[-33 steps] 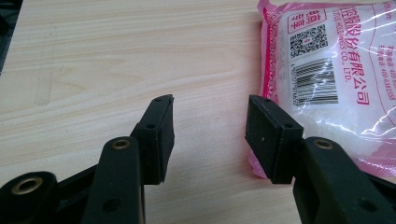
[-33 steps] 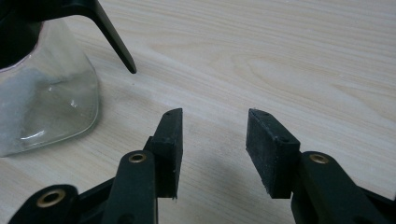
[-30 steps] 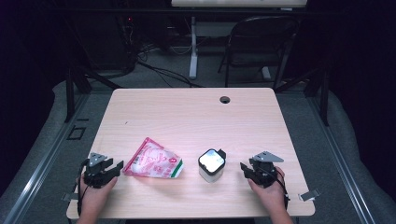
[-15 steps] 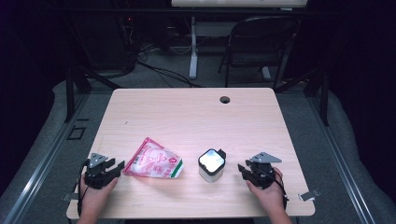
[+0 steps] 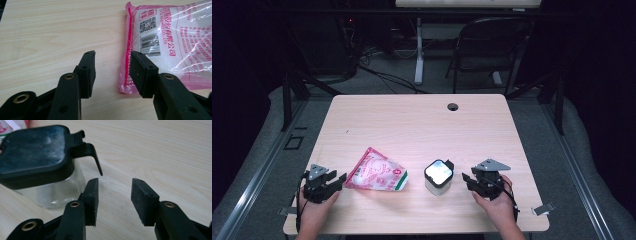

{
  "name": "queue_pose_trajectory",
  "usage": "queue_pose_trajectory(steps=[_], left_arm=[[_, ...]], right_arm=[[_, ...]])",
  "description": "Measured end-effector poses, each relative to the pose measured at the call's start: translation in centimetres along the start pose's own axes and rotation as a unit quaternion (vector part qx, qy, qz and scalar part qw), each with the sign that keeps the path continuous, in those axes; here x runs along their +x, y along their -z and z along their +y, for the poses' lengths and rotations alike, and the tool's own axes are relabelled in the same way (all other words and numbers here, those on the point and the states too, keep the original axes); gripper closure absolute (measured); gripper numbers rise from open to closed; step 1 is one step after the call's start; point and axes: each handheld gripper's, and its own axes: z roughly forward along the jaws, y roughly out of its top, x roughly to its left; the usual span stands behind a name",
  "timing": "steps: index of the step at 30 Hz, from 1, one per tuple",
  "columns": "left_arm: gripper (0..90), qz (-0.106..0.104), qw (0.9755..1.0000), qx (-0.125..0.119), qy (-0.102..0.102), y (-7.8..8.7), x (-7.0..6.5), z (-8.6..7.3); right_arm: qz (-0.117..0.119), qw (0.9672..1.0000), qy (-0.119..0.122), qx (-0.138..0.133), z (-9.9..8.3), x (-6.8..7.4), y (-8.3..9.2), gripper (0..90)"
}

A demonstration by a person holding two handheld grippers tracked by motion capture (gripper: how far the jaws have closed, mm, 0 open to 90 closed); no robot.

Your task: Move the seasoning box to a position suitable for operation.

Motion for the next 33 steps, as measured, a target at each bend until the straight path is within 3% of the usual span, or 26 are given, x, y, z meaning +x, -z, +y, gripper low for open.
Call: queue_pose_trajectory(steps=[6,24,33], left_arm=[[55.9,-0.001,1.0,0.0,0.0,0.0,-0.1,0.0],[57.1,0.001,1.0,0.004,0.001,0.0,-0.1,-0.1],[58.4,0.0,1.0,0.007,0.001,-0.1,-0.1,-0.1]], right_arm=[[0.009,0.9999,0.009,0.007,0.9,0.2,-0.7,59.1],[0.043,0.9989,-0.005,0.02,1.5,-0.2,-3.6,68.8],[0.059,0.9976,0.012,0.034,1.4,0.2,-5.0,74.3]])
